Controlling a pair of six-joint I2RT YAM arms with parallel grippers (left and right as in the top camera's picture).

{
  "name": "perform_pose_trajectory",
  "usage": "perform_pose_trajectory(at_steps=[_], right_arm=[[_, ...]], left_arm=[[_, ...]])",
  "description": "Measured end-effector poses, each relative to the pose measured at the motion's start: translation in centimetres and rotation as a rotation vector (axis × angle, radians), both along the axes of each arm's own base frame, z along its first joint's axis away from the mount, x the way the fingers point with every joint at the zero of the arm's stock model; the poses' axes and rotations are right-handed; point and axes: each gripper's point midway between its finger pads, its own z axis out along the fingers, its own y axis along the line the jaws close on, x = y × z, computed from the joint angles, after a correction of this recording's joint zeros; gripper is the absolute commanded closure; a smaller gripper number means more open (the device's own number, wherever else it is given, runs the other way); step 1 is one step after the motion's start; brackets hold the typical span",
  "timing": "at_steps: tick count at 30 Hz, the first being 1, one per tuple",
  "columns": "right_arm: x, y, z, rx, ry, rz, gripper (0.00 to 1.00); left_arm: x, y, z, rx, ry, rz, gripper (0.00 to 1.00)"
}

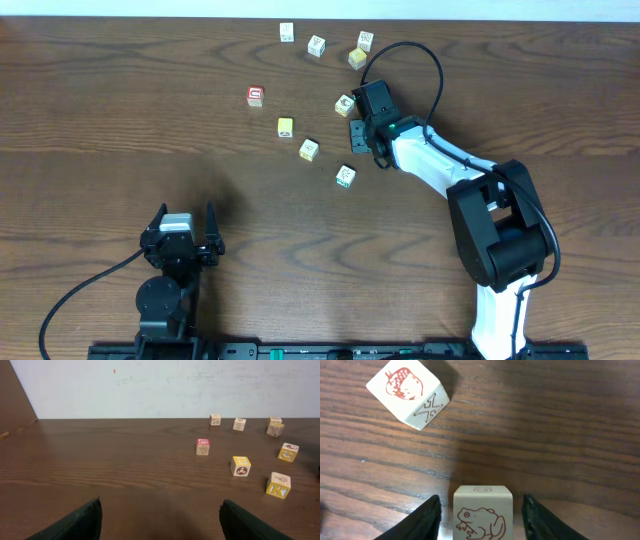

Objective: Lift 5 blocks
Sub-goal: 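Close the right gripper on the frog block, then lift the frog block and carry it back toward the right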

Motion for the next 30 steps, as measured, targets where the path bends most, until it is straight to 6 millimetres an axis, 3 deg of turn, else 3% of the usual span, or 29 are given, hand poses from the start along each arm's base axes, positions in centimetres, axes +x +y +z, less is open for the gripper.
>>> perform_pose_trajectory(at_steps=[4, 9, 15, 22, 25, 30], right_arm=[[0.0, 0.0, 0.0, 0.003, 0.0, -0.005, 0.67], [0.0, 0.0, 0.0, 0.001, 0.002, -0.004, 0.7], [-0.3, -0.2, -0.1, -0.007, 0.017, -0.007, 0.81], [-1.8, -1.1, 0.8, -0.036, 0.059, -0.012, 0.85], [-2.2, -1.5, 3.3, -0.035, 0.037, -0.018, 0.88], [-3.0, -2.1, 10.6, 0.004, -0.07, -0.026, 0.99]], left_arm=[[0.0, 0.0, 0.0, 0.0, 0.0, 0.0, 0.24], [0.0, 0.0, 0.0, 0.0, 0.0, 0.0, 0.25], [0.0, 0.0, 0.0, 0.0, 0.0, 0.0, 0.25], [0.0, 0.0, 0.0, 0.0, 0.0, 0.0, 0.25], [0.0, 0.0, 0.0, 0.0, 0.0, 0.0, 0.25], [0.0, 0.0, 0.0, 0.0, 0.0, 0.0, 0.25]])
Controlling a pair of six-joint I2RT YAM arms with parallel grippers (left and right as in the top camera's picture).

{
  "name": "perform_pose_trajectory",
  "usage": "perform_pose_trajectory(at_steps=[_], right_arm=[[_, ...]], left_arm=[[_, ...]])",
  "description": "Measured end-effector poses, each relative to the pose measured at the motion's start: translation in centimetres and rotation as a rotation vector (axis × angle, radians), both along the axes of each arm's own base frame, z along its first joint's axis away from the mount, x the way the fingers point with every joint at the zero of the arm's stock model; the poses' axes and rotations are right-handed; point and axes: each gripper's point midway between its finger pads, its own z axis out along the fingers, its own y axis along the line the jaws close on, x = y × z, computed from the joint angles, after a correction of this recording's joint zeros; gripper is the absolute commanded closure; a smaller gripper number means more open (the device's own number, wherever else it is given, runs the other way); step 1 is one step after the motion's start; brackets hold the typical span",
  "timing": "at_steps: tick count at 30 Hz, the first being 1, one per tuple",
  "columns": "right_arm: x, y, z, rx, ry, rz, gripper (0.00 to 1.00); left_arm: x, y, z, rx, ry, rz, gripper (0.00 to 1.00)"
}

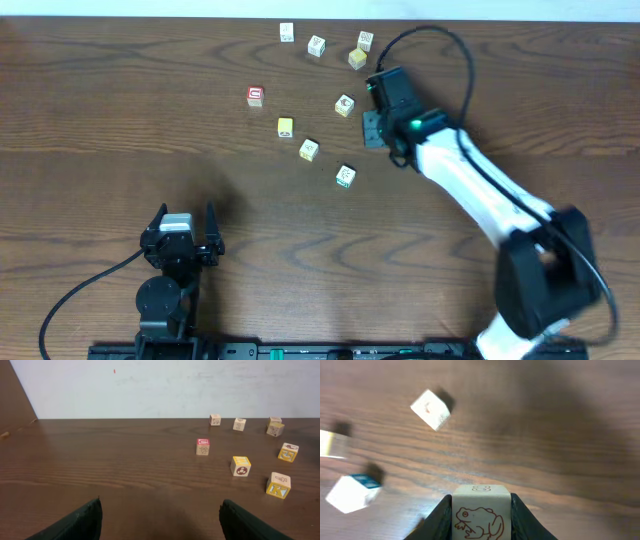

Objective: Lift 5 blocks
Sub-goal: 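Lift the frog block and carry it back toward the right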

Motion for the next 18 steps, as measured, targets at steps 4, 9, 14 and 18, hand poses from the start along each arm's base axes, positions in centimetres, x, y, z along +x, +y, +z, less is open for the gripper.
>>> perform_pose_trajectory(at_steps=[4, 9, 14, 18], right_arm=[[-1.4, -0.7, 3.4, 0.01, -0.031, -0.003, 0.99], [-4.8, -2.1, 4.6, -0.052, 0.028, -0.017, 0.99], [-8.2, -2.0, 6.8, -0.123, 0.008, -0.028, 0.99], [-10.6, -0.7, 9.4, -0.135, -0.074, -0.007, 0.99]], left_arm=[[0.0, 0.0, 0.0, 0.0, 0.0, 0.0, 0.25], [0.0, 0.0, 0.0, 0.0, 0.0, 0.0, 0.25], [0.0, 0.0, 0.0, 0.0, 0.0, 0.0, 0.25], [0.0, 0.0, 0.0, 0.0, 0.0, 0.0, 0.25]])
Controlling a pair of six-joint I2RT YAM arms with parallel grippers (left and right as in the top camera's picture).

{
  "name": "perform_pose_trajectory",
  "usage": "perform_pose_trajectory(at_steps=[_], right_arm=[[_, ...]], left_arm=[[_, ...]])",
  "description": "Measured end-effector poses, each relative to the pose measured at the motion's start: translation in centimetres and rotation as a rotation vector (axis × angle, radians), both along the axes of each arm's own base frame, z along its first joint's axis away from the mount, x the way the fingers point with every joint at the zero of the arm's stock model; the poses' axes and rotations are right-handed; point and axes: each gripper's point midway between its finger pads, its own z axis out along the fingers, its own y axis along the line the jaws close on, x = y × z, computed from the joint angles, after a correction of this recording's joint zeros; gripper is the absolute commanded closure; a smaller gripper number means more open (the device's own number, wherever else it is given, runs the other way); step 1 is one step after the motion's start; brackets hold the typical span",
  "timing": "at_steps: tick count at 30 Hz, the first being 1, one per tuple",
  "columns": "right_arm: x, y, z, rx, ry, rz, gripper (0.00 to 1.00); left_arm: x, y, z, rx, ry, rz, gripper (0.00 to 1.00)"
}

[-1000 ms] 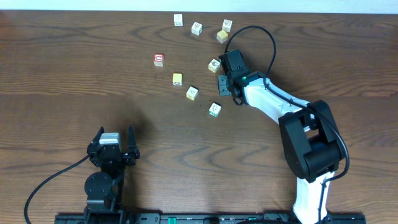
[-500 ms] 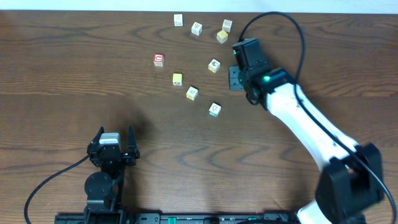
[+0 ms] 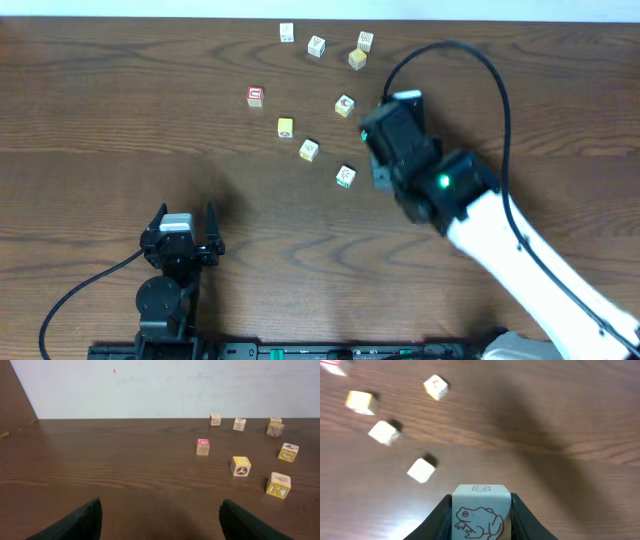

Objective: Lift 5 blocks
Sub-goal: 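Lift the frog block and carry it back toward the right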

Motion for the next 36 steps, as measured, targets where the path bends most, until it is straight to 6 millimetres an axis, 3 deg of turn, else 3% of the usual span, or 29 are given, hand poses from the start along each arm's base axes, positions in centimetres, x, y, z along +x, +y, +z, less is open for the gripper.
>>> perform_pose_trajectory(at_steps=[5, 8, 12, 16, 19, 23, 29, 36], right_arm=[[-3.1, 0.9, 2.8, 0.021, -0.085, 0.043, 0.99], [-4.4, -0.6, 3.4, 0.027, -0.111, 0.016, 0.99], [-6.3, -2.6, 2.5, 0.044, -0.114, -0.028, 0.99], [-8.2, -4.4, -0.3, 0.074, -0.086, -0.087, 0.99], [-9.0, -4.7, -3.4, 0.095, -0.042, -0.117, 0.99], [-9.3, -3.7, -6.9, 0.138, 0.014, -0.118, 0.99], [-8.2, -0.9, -9.0, 0.251, 0.019, -0.099, 0.93], [-7.2, 1.6, -13.1, 0.257, 0.097, -0.091, 0.94]], left_arm=[[0.0, 0.0, 0.0, 0.0, 0.0, 0.0, 0.25], [0.0, 0.0, 0.0, 0.0, 0.0, 0.0, 0.25], [0.0, 0.0, 0.0, 0.0, 0.0, 0.0, 0.24], [0.0, 0.0, 0.0, 0.0, 0.0, 0.0, 0.24], [0.0, 0.0, 0.0, 0.0, 0.0, 0.0, 0.25], [0.0, 0.0, 0.0, 0.0, 0.0, 0.0, 0.25], [0.0, 0.0, 0.0, 0.0, 0.0, 0.0, 0.25], [0.0, 0.0, 0.0, 0.0, 0.0, 0.0, 0.25]])
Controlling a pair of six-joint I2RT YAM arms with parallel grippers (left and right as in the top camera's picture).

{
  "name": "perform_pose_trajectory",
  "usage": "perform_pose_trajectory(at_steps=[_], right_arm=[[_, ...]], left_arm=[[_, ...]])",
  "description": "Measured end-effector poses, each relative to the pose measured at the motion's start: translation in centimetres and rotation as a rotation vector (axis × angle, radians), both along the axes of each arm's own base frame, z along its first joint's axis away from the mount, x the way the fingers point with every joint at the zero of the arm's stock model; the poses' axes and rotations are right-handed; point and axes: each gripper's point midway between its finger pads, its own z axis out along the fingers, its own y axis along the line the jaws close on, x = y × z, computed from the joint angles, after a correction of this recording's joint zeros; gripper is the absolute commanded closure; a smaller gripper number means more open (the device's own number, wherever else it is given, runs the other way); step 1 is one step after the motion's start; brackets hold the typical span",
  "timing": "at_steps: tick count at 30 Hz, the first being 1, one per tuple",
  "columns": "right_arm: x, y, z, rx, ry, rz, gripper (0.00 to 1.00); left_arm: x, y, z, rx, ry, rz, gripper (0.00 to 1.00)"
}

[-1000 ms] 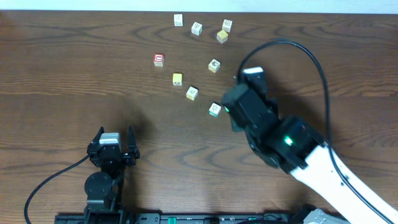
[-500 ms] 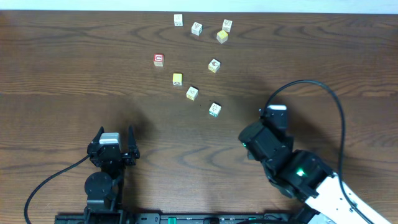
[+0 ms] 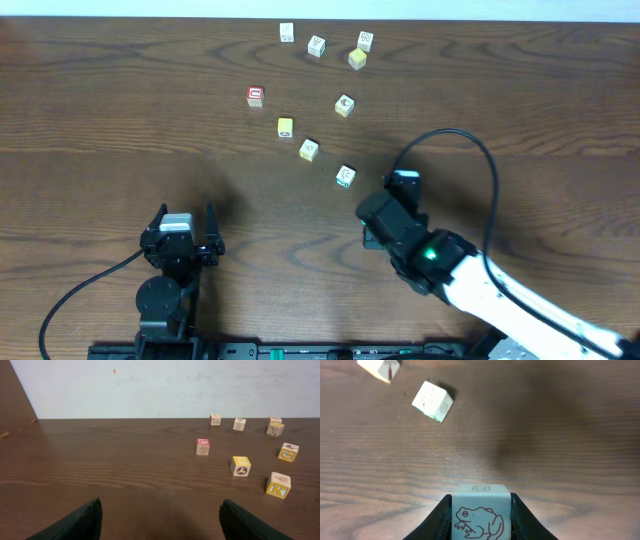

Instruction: Lift 5 blocks

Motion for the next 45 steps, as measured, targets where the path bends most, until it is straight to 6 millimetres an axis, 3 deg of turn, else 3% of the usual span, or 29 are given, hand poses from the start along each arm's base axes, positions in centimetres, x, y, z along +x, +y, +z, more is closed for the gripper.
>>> perform_pose_trajectory(at_steps=[6, 11, 19, 27, 40, 45], right_arm=[[-0.1, 1.0, -3.0, -0.015, 0.074, 0.019, 0.92], [-0.2, 1.2, -4.3, -0.031, 0.107, 0.025, 0.91], [0.4, 1.5, -4.8, -0.046, 0.096, 0.065, 0.89], [2.0, 0.4, -5.9, -0.063, 0.096, 0.033, 0.89], [2.1, 0.5, -7.6, -0.072, 0.127, 0.039, 0.88], [2.2, 0.6, -7.6, -0.072, 0.125, 0.041, 0.78]], left_arm=[[0.0, 0.0, 0.0, 0.0, 0.0, 0.0, 0.25], [0.0, 0.0, 0.0, 0.0, 0.0, 0.0, 0.24], [0.0, 0.0, 0.0, 0.0, 0.0, 0.0, 0.25], [0.0, 0.0, 0.0, 0.0, 0.0, 0.0, 0.25], [0.0, 0.0, 0.0, 0.0, 0.0, 0.0, 0.25], [0.0, 0.0, 0.0, 0.0, 0.0, 0.0, 0.25]])
